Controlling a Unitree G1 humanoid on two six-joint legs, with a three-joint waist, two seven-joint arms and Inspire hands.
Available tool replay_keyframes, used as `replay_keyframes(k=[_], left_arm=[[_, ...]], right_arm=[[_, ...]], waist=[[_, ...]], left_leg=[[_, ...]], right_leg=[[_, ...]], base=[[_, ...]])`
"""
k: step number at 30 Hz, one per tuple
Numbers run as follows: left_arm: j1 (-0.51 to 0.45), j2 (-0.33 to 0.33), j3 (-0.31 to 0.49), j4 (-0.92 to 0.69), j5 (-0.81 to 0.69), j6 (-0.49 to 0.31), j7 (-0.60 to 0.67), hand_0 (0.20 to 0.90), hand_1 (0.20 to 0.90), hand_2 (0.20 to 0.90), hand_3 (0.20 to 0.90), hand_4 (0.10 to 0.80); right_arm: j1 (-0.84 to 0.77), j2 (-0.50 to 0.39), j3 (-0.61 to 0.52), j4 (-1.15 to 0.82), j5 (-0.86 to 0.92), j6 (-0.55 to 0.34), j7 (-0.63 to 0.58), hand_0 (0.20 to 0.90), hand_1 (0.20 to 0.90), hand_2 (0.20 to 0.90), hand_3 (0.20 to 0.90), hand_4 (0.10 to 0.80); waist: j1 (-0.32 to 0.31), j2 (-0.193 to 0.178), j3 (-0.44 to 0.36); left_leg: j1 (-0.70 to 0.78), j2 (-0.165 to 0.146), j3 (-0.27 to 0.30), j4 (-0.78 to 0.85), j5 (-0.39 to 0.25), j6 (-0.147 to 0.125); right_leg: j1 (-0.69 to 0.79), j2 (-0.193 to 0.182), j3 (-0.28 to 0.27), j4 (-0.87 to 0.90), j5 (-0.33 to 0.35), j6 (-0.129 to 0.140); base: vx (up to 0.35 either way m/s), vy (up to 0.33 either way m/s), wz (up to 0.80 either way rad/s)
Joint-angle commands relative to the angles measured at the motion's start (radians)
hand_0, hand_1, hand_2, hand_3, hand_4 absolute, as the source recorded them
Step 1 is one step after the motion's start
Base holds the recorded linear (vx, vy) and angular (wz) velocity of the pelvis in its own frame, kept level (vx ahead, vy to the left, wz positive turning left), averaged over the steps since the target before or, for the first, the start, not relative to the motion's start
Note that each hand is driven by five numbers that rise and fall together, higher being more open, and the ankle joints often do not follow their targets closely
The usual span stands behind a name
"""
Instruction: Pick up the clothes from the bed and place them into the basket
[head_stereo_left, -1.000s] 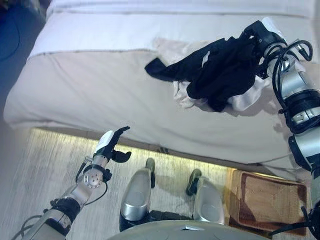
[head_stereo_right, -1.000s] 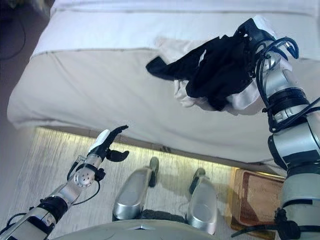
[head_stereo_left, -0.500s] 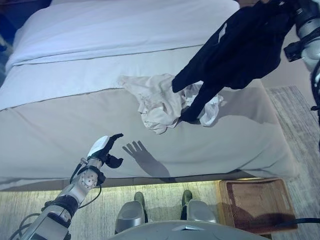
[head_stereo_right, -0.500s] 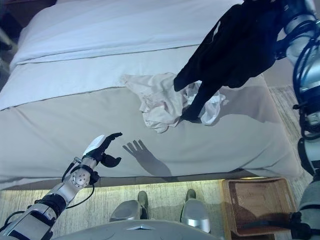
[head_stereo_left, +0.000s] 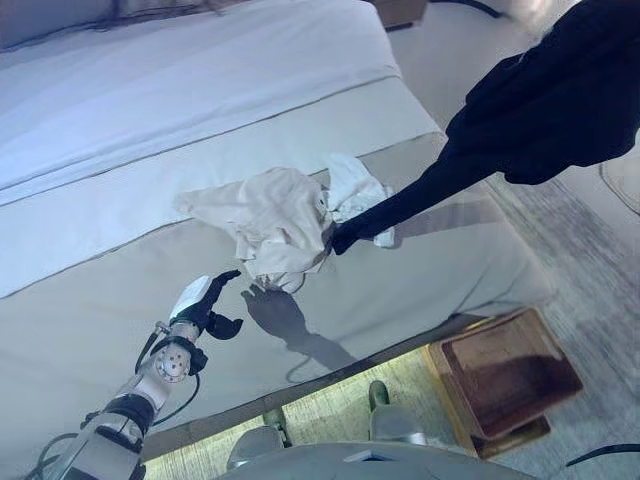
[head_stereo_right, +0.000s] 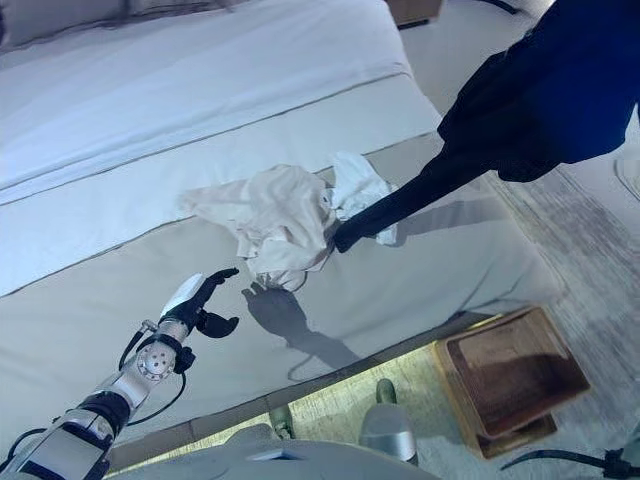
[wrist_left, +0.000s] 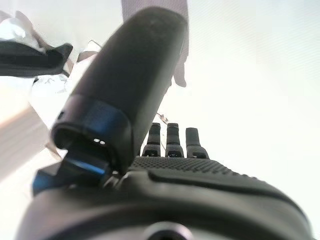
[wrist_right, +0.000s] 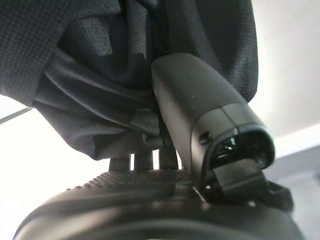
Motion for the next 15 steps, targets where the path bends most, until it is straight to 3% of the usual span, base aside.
replay_keyframes(k=[1, 3, 7, 8, 10, 11, 12, 14, 15], left_arm=[[0.002, 0.033, 0.015, 0.054, -0.039, -0.068, 0.051, 0.9, 0.9, 0.9, 0.9, 0.8], [0.004, 0.024, 0.021, 0.063, -0.041, -0.066, 0.062, 0.9, 0.9, 0.9, 0.9, 0.8], [0.015, 0.013, 0.052, 0.064, -0.061, -0.061, 0.077, 0.9, 0.9, 0.9, 0.9, 0.8], [0.017, 0.013, 0.061, 0.055, -0.061, -0.049, 0.071, 0.9, 0.9, 0.9, 0.9, 0.8], [0.017, 0.014, 0.058, 0.051, -0.075, -0.028, 0.076, 0.9, 0.9, 0.9, 0.9, 0.8], [0.025, 0.017, 0.075, 0.047, -0.073, -0.022, 0.092, 0.9, 0.9, 0.9, 0.9, 0.8], [0.03, 0.027, 0.085, 0.04, -0.072, -0.025, 0.097, 0.9, 0.9, 0.9, 0.9, 0.8], [0.034, 0.048, 0.1, 0.021, -0.069, -0.027, 0.097, 0.9, 0.9, 0.9, 0.9, 0.8], [0.033, 0.059, 0.108, 0.007, -0.079, -0.019, 0.089, 0.9, 0.9, 0.9, 0.9, 0.8]], right_arm=[[0.005, -0.148, -0.096, -0.063, 0.042, -0.096, -0.08, 0.3, 0.3, 0.3, 0.2, 0.1], [0.052, -0.156, -0.142, -0.07, 0.051, -0.096, -0.065, 0.3, 0.3, 0.3, 0.2, 0.1], [0.196, -0.148, -0.25, -0.105, 0.049, -0.106, -0.08, 0.3, 0.3, 0.3, 0.2, 0.1], [0.235, -0.143, -0.295, -0.128, 0.054, -0.095, -0.094, 0.3, 0.3, 0.3, 0.2, 0.1], [0.293, -0.12, -0.362, -0.139, 0.07, -0.106, -0.112, 0.3, 0.3, 0.3, 0.2, 0.1], [0.312, -0.086, -0.384, -0.142, 0.089, -0.119, -0.137, 0.3, 0.3, 0.3, 0.2, 0.1], [0.312, -0.071, -0.389, -0.15, 0.094, -0.113, -0.158, 0.3, 0.3, 0.3, 0.2, 0.1], [0.3, -0.061, -0.385, -0.153, 0.094, -0.102, -0.205, 0.3, 0.3, 0.3, 0.2, 0.1], [0.295, -0.058, -0.389, -0.155, 0.085, -0.096, -0.24, 0.3, 0.3, 0.3, 0.2, 0.1]], waist=[[-0.023, -0.026, -0.19], [-0.043, -0.022, -0.195], [-0.056, -0.031, -0.177], [-0.068, -0.034, -0.173], [-0.061, -0.04, -0.161], [-0.044, -0.035, -0.144], [-0.031, -0.031, -0.137], [-0.013, -0.017, -0.131], [-0.004, -0.012, -0.133]], left_leg=[[0.012, 0.058, -0.022, 0.103, -0.161, -0.03], [0.015, 0.052, -0.021, 0.114, -0.174, -0.027], [-0.022, -0.033, -0.108, 0.237, -0.269, 0.027], [-0.025, -0.032, -0.086, 0.259, -0.28, 0.028], [-0.023, -0.03, -0.053, 0.263, -0.284, 0.029], [-0.005, -0.022, -0.021, 0.245, -0.28, 0.035], [-0.006, -0.014, 0.001, 0.237, -0.27, 0.042], [-0.019, 0.006, 0.028, 0.234, -0.254, 0.057], [-0.034, 0.015, 0.028, 0.245, -0.246, 0.058]], right_leg=[[-0.107, 0.058, 0.028, 0.101, -0.057, 0.013], [-0.112, 0.064, 0.051, 0.103, -0.057, 0.011], [-0.161, 0.069, 0.144, 0.172, -0.058, 0.013], [-0.177, 0.056, 0.143, 0.165, -0.039, 0.018], [-0.195, 0.031, 0.083, 0.151, 0.001, 0.032], [-0.215, 0.017, 0.009, 0.199, 0.008, 0.048], [-0.229, 0.015, -0.022, 0.262, -0.004, 0.051], [-0.245, 0.023, -0.046, 0.378, -0.057, 0.042], [-0.228, 0.03, -0.051, 0.37, -0.107, 0.023]], base=[[0.014, 0.025, -0.29], [0.029, 0.031, -0.29], [0.062, 0.044, -0.45], [0.025, 0.034, -0.85], [-0.051, 0.006, -0.78], [-0.159, -0.018, -0.65], [-0.218, -0.016, -0.8], [-0.189, -0.023, -0.81], [-0.099, -0.099, -0.61]])
